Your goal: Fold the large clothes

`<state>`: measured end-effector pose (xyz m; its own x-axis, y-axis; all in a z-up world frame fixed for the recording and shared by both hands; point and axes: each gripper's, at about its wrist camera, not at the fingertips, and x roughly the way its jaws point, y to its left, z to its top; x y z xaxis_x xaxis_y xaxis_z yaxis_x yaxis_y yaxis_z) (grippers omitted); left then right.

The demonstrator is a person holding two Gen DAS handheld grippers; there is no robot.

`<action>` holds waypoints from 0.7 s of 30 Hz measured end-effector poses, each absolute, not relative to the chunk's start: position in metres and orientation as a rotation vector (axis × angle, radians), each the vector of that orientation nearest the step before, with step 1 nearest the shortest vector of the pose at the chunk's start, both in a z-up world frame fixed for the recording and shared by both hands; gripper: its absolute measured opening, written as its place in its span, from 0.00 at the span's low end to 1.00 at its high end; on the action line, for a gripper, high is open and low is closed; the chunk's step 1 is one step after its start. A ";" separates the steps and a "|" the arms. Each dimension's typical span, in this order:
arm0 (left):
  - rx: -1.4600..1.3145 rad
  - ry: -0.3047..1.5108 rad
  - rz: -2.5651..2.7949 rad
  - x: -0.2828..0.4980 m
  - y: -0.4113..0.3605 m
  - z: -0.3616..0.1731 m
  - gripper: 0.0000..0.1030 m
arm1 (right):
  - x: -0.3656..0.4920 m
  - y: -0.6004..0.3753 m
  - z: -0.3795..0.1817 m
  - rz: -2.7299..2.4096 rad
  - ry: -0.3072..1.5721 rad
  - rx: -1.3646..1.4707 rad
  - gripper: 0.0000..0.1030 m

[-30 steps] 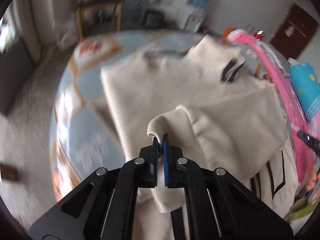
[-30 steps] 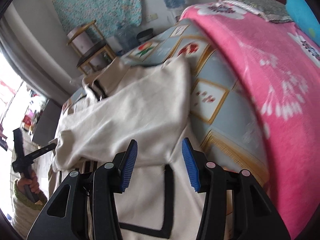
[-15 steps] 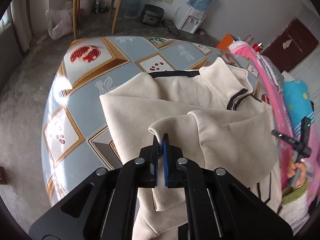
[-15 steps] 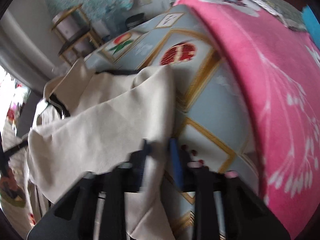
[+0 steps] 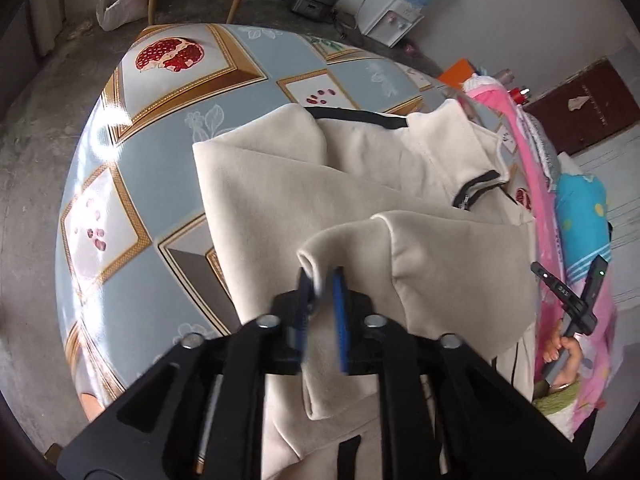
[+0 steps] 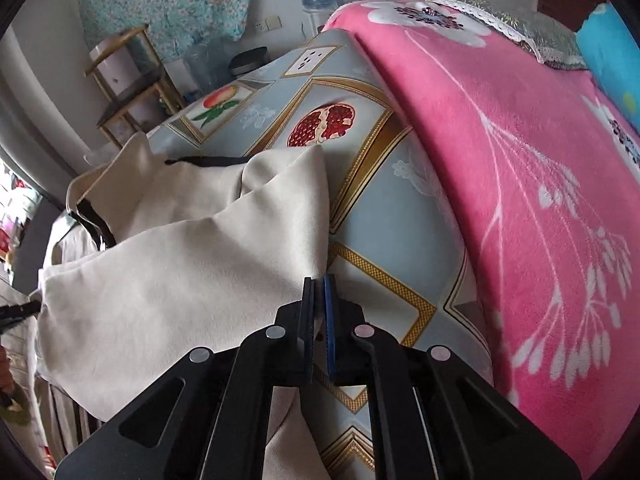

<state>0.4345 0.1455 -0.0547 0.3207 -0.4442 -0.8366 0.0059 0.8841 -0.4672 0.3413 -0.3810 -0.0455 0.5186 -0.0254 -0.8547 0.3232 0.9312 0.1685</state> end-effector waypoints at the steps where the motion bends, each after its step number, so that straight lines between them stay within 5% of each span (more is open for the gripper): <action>1: -0.411 1.222 -0.306 0.433 0.145 -0.055 0.21 | 0.341 -0.382 -0.046 -0.216 1.007 0.322 0.05; 7: -0.309 1.249 -0.279 0.418 0.133 -0.054 0.20 | 0.343 -0.382 -0.043 -0.256 1.004 0.261 0.05; 8: -0.285 1.239 -0.275 0.413 0.130 -0.052 0.17 | 0.342 -0.383 -0.042 -0.260 1.002 0.258 0.05; 9: -0.268 1.233 -0.275 0.411 0.129 -0.049 0.04 | 0.341 -0.383 -0.041 -0.266 1.000 0.249 0.05; 10: -0.240 1.226 -0.277 0.405 0.126 -0.043 0.03 | 0.340 -0.383 -0.039 -0.270 0.999 0.241 0.05; 21: -0.131 1.192 -0.141 0.399 0.147 -0.037 0.08 | 0.324 -0.342 0.001 -0.184 0.934 0.103 0.05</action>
<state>0.3989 0.1465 -0.0371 0.3628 -0.1787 -0.9146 0.0402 0.9835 -0.1762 0.3243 -0.3416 0.0012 0.5802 -0.1127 -0.8067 0.2018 0.9794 0.0082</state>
